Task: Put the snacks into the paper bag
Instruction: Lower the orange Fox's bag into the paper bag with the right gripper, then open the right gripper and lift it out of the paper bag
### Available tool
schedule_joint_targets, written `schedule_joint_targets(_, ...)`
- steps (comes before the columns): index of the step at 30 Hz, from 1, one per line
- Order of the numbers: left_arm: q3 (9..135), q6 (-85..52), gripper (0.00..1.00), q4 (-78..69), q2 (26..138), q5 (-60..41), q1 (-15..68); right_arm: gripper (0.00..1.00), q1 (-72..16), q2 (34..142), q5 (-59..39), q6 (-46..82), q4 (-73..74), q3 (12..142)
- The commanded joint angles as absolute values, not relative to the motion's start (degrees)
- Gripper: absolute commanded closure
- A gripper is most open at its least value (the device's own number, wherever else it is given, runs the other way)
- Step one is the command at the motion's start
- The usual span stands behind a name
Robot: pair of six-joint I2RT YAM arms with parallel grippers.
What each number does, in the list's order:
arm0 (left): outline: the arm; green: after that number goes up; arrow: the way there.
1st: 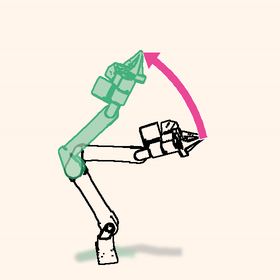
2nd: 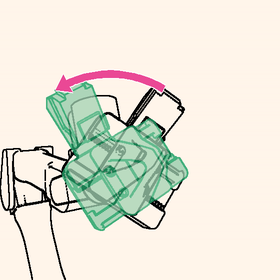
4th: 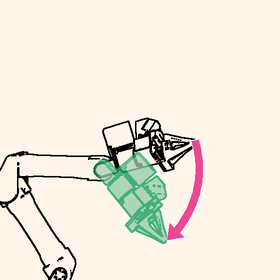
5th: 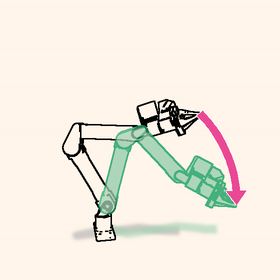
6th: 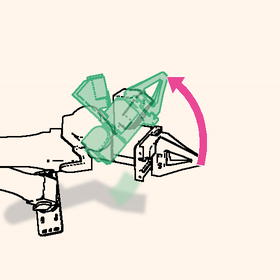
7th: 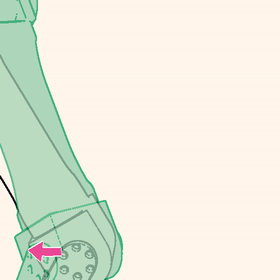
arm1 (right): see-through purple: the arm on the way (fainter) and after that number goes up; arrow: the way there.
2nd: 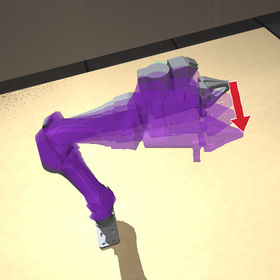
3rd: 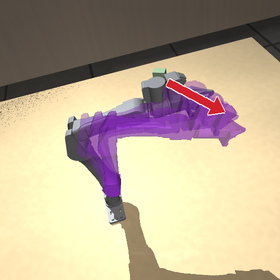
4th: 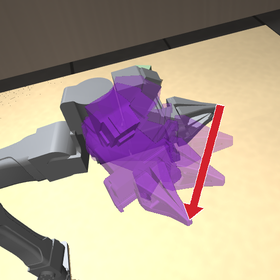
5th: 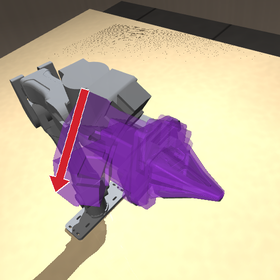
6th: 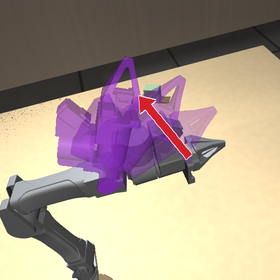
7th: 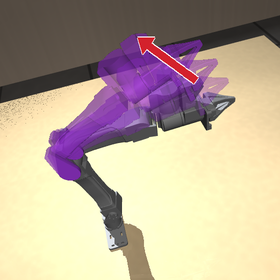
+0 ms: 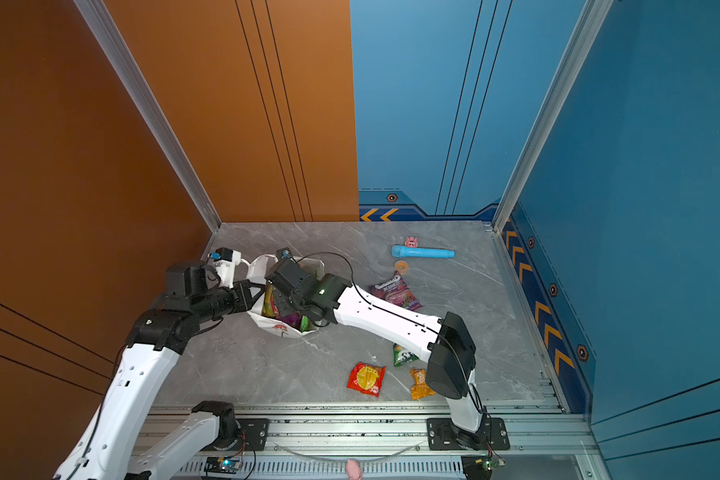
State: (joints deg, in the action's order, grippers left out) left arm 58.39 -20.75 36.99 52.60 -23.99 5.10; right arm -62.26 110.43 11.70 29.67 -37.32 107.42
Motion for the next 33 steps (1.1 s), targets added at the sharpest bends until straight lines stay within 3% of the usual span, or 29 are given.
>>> schedule_joint_targets(1,59.41,-19.78,1.0,30.97,50.88,-24.12,5.01,1.0,-61.71,109.77,16.55,32.58,-44.36,108.83)
schedule_joint_targets(10,59.41,-20.04,1.0,31.2,51.25,-23.48,4.27,1.0,-61.06,110.16,18.34,36.57,-48.68,110.5)
schedule_joint_targets(19,59.41,-19.95,1.0,31.69,51.86,-23.29,4.12,1.0,-61.4,109.95,15.27,33.63,-45.92,111.87)
schedule_joint_targets(29,59.41,-19.94,1.0,32.43,52.43,-22.77,4.01,1.0,-62.27,105.5,18.55,29.33,-46.14,113.65)
schedule_joint_targets(33,59.41,-20.03,1.0,31.65,51.64,-25.26,4.25,1.0,-62.09,107.6,14.97,29.27,-44.34,114.03)
